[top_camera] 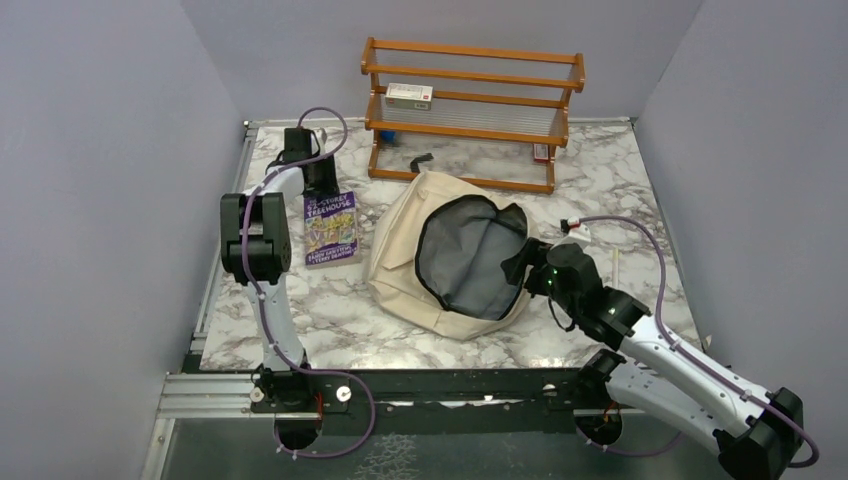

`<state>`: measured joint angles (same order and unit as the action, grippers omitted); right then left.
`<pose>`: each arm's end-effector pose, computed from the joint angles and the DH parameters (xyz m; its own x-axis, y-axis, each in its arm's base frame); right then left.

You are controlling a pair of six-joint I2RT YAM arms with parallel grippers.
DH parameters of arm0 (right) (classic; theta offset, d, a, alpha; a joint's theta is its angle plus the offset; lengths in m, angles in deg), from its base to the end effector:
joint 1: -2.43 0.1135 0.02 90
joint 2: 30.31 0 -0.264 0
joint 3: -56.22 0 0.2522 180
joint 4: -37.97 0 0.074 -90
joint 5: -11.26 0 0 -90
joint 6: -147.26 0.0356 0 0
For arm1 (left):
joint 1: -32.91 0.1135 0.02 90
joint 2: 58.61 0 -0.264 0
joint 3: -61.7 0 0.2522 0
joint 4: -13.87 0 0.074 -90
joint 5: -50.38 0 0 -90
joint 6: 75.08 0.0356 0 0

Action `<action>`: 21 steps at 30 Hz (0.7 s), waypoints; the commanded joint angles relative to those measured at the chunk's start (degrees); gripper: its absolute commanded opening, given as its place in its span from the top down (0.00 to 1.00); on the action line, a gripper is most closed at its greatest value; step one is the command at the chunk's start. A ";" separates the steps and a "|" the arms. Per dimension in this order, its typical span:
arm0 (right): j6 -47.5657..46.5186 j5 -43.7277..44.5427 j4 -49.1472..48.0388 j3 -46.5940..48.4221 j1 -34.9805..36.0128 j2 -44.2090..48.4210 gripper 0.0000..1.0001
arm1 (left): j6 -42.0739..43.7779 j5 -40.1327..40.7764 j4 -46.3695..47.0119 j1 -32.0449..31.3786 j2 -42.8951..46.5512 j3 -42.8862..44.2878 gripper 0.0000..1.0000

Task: Pack the student bag
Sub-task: Move the book to the center of the board, then pick up the book from the center of the board.

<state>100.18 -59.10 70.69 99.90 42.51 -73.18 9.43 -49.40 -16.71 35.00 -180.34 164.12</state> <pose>0.1378 0.1003 0.2398 -0.5605 0.3666 -0.7426 -0.0088 0.8940 0.4480 0.4670 0.0110 0.1712 -0.7678 -0.1224 -0.6289 0.0000 0.9816 -0.1910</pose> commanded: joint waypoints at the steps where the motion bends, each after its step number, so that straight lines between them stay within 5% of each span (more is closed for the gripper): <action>1: -2.73 -0.11 -1.11 4.70 0.27 -0.74 0.26 | -0.96 -2.54 -0.74 -1.35 5.74 -6.77 0.52; 7: -12.04 -5.87 -0.48 12.14 0.27 -2.21 0.21 | -4.76 -3.31 0.85 -1.43 12.40 -8.65 0.52; 12: -17.36 -17.03 -9.42 13.31 0.27 -4.16 0.18 | -11.46 -2.46 6.82 -0.44 20.76 -11.89 0.51; 21: -17.24 -30.97 -12.72 28.88 0.27 -24.80 0.18 | -24.21 -5.35 14.30 5.55 34.87 -28.23 0.48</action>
<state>84.27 -80.58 61.73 121.38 42.51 -90.97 -8.12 -52.94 -5.15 37.93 -149.88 142.79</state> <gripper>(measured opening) 0.823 0.516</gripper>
